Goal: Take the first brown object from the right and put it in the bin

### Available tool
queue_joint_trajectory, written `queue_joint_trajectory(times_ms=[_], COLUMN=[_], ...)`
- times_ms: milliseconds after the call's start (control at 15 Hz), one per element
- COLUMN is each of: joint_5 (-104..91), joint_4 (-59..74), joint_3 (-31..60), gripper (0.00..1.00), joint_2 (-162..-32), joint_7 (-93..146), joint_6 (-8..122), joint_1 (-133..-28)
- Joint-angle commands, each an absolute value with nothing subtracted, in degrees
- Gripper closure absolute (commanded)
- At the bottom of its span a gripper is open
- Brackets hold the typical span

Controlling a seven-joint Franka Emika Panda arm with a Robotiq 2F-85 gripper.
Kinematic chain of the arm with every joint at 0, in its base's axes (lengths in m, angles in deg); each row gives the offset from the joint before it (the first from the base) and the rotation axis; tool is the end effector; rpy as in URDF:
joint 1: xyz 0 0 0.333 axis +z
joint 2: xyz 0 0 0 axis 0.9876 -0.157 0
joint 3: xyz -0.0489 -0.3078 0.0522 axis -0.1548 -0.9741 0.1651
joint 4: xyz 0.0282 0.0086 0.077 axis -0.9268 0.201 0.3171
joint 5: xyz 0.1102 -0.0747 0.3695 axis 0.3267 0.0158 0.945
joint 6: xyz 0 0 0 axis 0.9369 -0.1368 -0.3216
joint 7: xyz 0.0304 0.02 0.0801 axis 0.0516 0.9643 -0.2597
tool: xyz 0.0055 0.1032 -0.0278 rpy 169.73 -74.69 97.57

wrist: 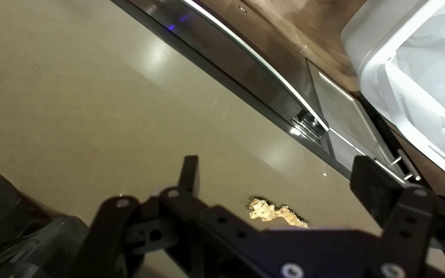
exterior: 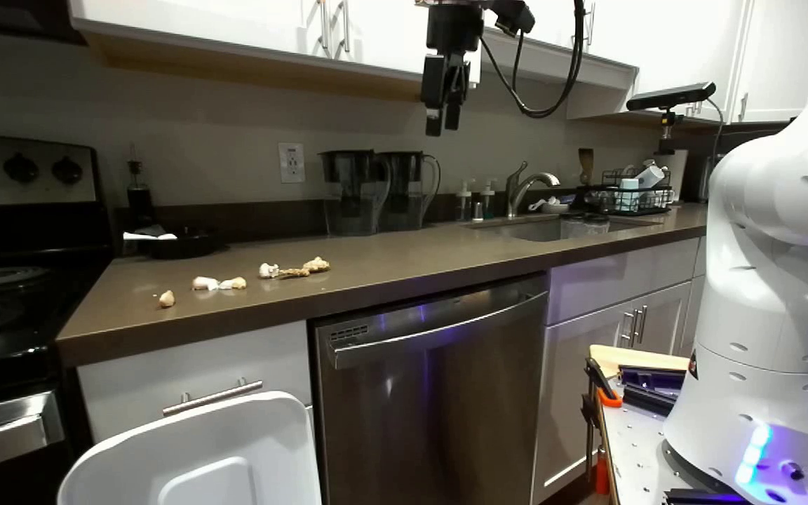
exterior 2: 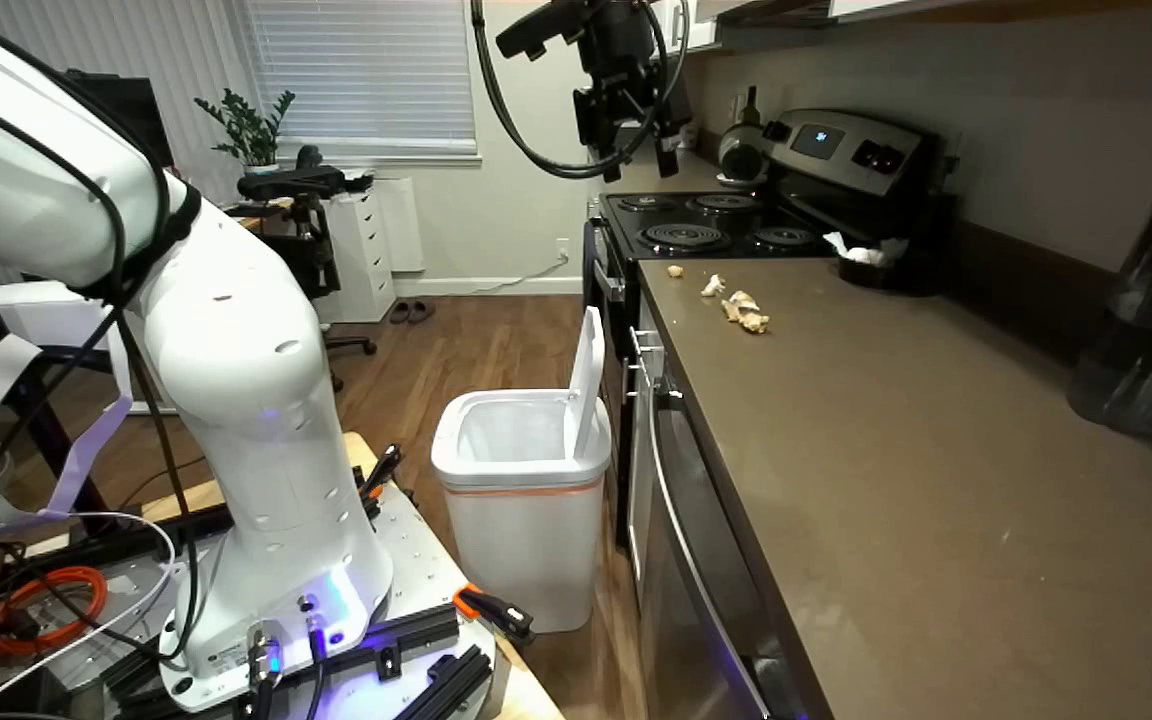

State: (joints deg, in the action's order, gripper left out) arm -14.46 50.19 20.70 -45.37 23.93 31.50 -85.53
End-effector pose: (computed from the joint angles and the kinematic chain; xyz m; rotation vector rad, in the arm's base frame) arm 0.3815 -0.0287 0.5640 2.9295 -0.0472 0.2335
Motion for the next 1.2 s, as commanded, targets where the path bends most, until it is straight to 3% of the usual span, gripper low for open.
queue_joint_trajectory(times_ms=[0, 533, 1133], joint_5=[-15.73, -22.20, -8.42], joint_4=[48.55, 27.57, 9.46], joint_3=[20.15, 18.36, 17.59], gripper=[0.00, 0.00, 0.00], joint_2=[-47.04, -64.85, -86.51], joint_7=[22.59, 2.94, -24.69], joint_6=[31.12, 30.53, 33.99], joint_1=[-84.48, -81.12, -80.35])
